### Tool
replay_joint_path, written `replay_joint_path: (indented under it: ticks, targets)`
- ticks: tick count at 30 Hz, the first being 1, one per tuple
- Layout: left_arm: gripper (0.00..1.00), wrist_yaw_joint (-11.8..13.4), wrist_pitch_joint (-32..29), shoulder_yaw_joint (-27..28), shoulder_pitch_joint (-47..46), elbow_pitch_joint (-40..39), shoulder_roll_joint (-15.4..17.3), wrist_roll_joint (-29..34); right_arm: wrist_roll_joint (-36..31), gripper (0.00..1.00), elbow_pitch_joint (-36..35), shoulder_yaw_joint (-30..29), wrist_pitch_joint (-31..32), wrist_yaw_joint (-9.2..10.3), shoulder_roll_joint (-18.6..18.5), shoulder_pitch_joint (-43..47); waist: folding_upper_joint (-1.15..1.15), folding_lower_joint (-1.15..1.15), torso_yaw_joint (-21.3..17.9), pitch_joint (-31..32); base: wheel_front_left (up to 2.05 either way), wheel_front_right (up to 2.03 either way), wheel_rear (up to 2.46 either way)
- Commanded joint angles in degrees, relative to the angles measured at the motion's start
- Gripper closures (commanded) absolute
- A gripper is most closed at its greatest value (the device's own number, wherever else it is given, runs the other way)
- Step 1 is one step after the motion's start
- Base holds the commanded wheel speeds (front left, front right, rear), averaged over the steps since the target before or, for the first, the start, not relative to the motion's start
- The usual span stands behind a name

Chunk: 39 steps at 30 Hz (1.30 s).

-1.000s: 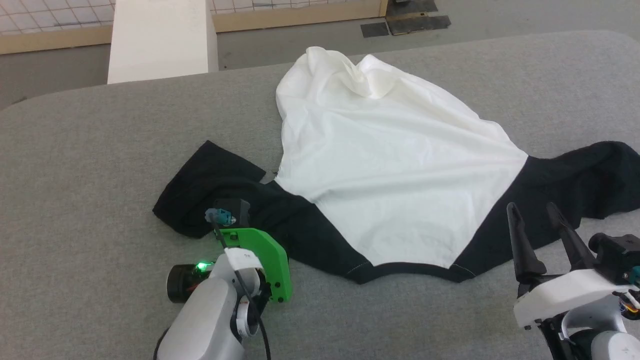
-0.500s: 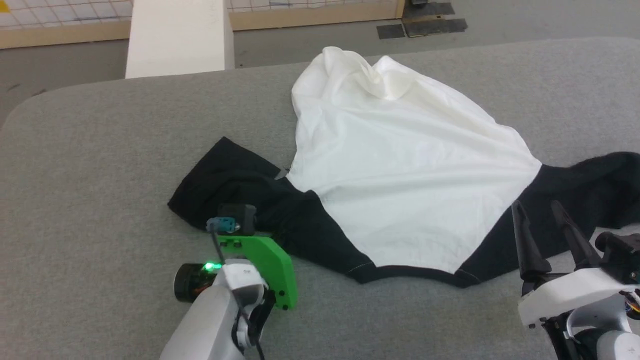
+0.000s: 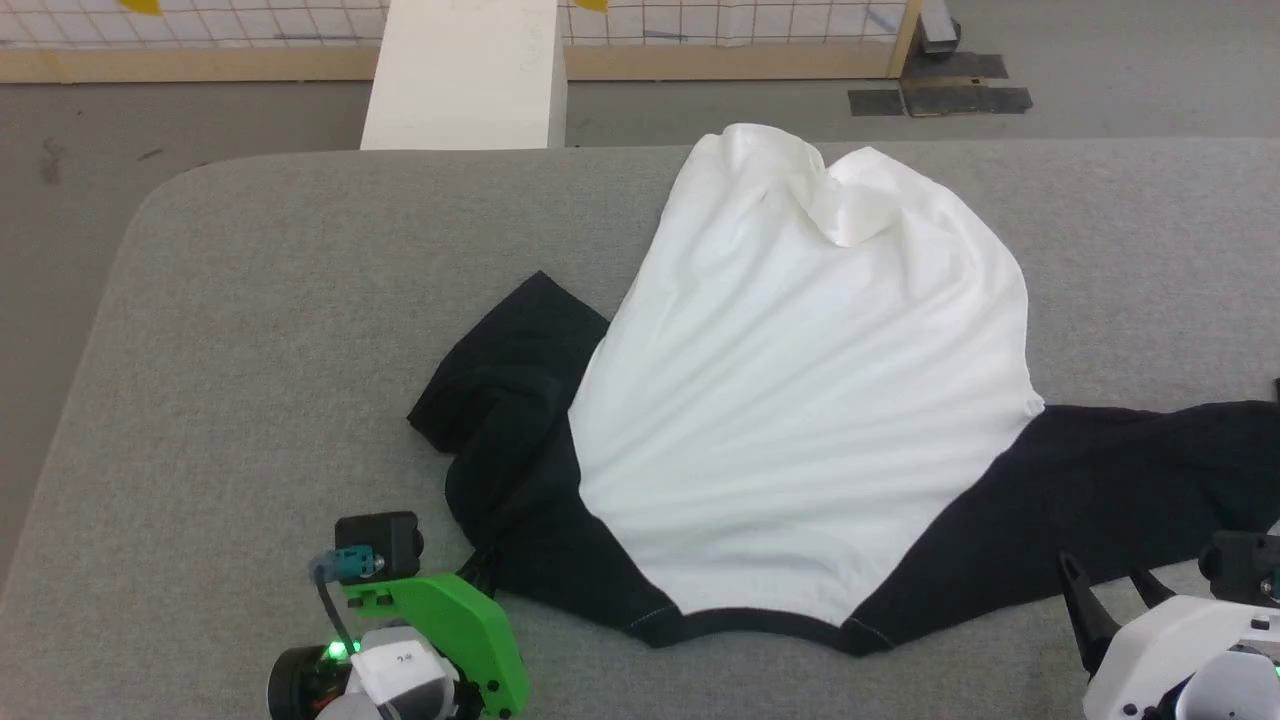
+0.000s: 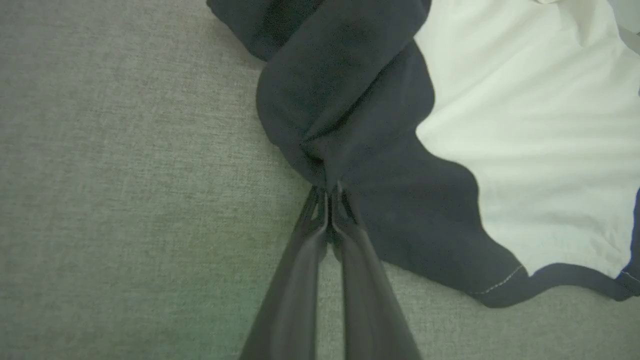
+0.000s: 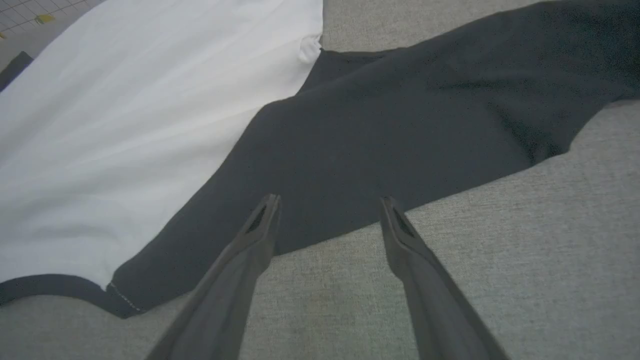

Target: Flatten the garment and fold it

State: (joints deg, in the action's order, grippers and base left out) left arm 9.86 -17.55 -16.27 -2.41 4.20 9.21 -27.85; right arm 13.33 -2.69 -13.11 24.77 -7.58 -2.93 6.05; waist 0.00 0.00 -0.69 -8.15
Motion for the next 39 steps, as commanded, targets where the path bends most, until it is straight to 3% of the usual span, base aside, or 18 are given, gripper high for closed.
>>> replay_joint_path:
  ticks: [1, 8, 18, 19, 20, 21, 22, 23, 33, 39]
  targets:
    - [1.0, 0.7, -0.17, 0.42, 1.06, -0.82, 0.74, -0.75, 0.22, 0.0, 0.24, -0.41, 0.66, 0.09, 0.05, 0.07, 0.0, 0.0, 0.51, -0.27, 0.0, 0.0, 0.0]
    - [1.0, 1.33, -0.97, 0.6, 1.5, -2.56, 1.22, -1.04, -0.69, 0.0, 5.59, -2.69, 5.05, 0.09, 0.05, -2.89, 0.0, 0.0, 0.93, -1.76, 0.0, 0.0, 0.0]
    - [1.0, 0.75, -0.74, 0.06, 0.34, -2.47, 1.09, -1.49, 0.64, 0.0, 10.99, 0.45, 9.0, 0.09, 0.05, -6.78, 0.0, 0.0, 1.26, -3.33, 0.0, 0.0, 0.0]
    - [1.0, 0.71, -0.75, 0.02, 0.3, -2.41, 1.1, -1.55, 0.76, 0.17, 11.44, 0.78, 9.5, 0.09, 0.05, -6.92, 0.0, 0.0, 1.28, -3.36, 0.0, 0.0, 0.0]
    - [1.0, 0.67, -0.74, -0.02, 0.26, -2.34, 1.14, -1.58, 1.07, 0.53, 11.87, 0.91, 9.8, 0.09, 0.05, -7.11, 0.0, 0.0, 1.28, -3.36, 0.0, 0.0, 0.0]
    - [1.0, 0.64, -0.74, -0.05, 0.25, -2.29, 1.15, -1.62, 1.04, 0.65, 12.1, 1.07, 9.94, 0.09, 0.05, -7.21, 0.0, 0.0, 1.29, -3.33, 0.0, 0.0, 0.0]
    - [1.0, 0.6, -0.74, -0.09, 0.23, -2.21, 1.17, -1.69, 1.0, 0.94, 12.31, 1.27, 10.01, 0.09, 0.05, -7.28, 0.0, 0.0, 1.3, -3.28, 0.0, 0.0, 0.0]
    - [1.0, 0.58, -0.72, -0.13, 0.21, -2.15, 1.18, -1.71, 1.24, 1.0, 12.34, 1.36, 9.69, 0.09, 0.05, -7.35, 0.0, 0.0, 1.3, -3.23, 0.0, 0.0, 0.0]
    - [1.0, -0.12, 3.27, 0.65, 0.18, -3.12, 1.11, -1.99, 3.26, 1.0, 8.67, 0.9, 1.53, 0.09, 0.05, -6.58, 0.0, 0.0, 0.75, -0.37, 0.0, 0.0, 0.0]
    - [1.0, -2.57, 6.75, 1.95, -1.1, -7.71, 0.76, -4.16, 3.12, 1.0, -1.29, -0.18, -0.2, 0.09, 0.05, -5.73, 0.0, 0.0, -0.1, 1.94, 0.0, 0.0, 0.0]
